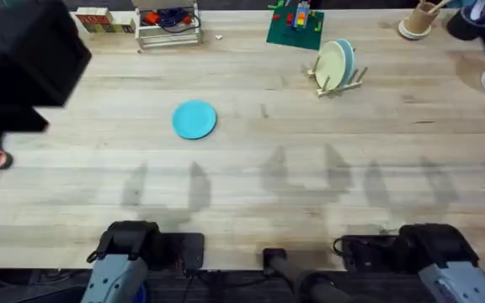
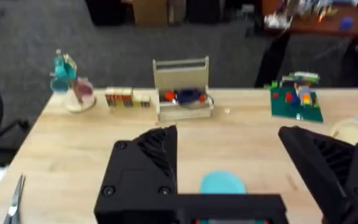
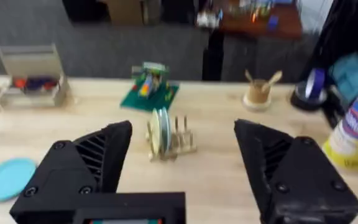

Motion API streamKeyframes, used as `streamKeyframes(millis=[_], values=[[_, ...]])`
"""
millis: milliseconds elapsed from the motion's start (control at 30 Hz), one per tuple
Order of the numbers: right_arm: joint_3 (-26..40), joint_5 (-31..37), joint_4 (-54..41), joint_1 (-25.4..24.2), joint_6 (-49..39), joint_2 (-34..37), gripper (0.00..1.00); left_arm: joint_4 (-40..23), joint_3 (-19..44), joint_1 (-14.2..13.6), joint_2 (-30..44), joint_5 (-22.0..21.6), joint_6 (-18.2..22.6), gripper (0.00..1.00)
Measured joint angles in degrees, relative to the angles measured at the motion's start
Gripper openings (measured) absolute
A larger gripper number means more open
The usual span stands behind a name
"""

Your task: Pick up the plates from the table one by one and place each into a slot on the dish rack.

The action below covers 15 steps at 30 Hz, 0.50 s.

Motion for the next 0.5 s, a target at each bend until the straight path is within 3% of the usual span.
streamKeyframes(millis=[267, 500], values=[[17.96, 0.0, -16.83, 0.0, 0.0, 17.25, 0.992, -19.27, 18.12, 0.01, 15.77, 0.24, -0.21, 0.993], [32.87, -0.02, -30.86, 0.0, 0.0, 29.73, 0.992, -30.26, 26.95, 0.01, 26.65, 1.53, -1.18, 0.994]])
